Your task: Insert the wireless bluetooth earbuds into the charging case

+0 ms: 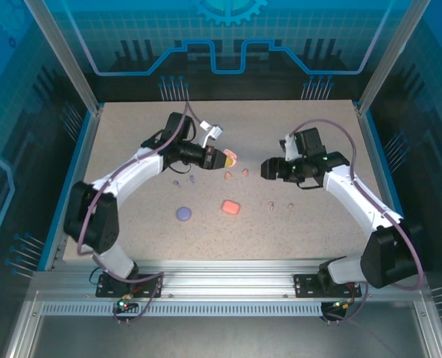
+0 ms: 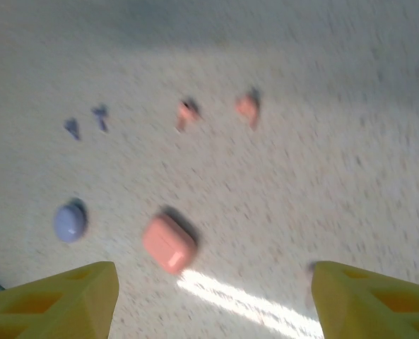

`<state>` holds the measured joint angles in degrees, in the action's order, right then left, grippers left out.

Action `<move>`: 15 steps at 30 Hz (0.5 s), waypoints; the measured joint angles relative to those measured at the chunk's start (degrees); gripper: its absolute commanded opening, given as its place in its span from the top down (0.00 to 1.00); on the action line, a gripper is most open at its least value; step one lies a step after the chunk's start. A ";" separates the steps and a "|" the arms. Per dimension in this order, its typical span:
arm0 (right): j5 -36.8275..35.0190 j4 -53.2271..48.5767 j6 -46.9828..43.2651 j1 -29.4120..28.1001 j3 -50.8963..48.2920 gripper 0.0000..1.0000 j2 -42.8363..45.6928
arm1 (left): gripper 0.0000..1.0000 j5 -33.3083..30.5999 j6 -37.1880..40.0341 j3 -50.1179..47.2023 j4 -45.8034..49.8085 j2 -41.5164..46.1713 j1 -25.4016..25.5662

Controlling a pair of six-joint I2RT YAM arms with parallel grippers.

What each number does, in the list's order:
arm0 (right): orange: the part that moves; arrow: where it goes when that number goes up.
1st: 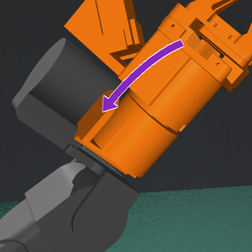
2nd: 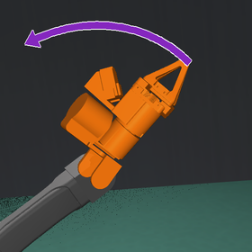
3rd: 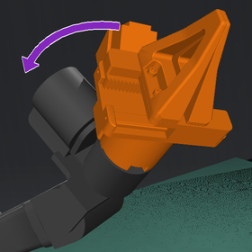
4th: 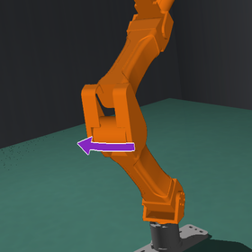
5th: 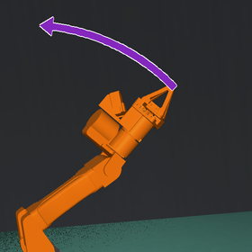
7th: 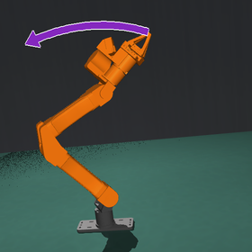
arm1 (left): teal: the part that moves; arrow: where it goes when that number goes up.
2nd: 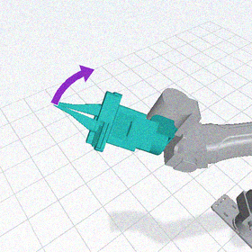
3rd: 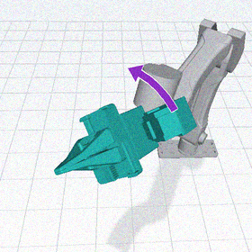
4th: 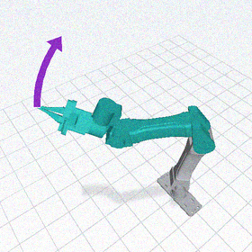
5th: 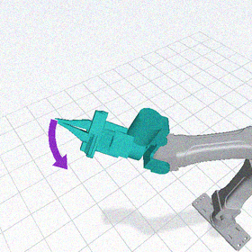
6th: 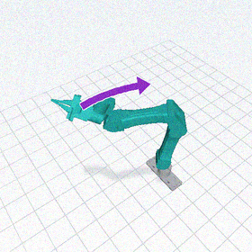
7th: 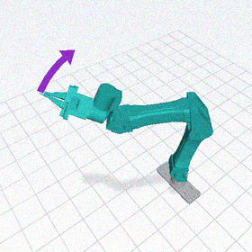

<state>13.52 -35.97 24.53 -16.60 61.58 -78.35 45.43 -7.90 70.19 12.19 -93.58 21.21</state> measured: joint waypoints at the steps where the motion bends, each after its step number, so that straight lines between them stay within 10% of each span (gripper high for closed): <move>1: -0.90 -0.87 0.66 -0.37 -0.83 0.27 -0.04 | 1.00 -1.57 -1.44 -4.48 -6.01 2.80 0.09; 15: -15.21 -6.47 11.17 -8.11 -3.04 0.29 -4.20 | 1.00 -29.40 -0.04 -30.93 -53.05 16.61 7.52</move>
<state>-1.69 -42.44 35.70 -24.71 58.54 -82.54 16.03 -7.94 39.27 -40.86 -76.97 28.73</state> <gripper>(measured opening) 0.712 0.190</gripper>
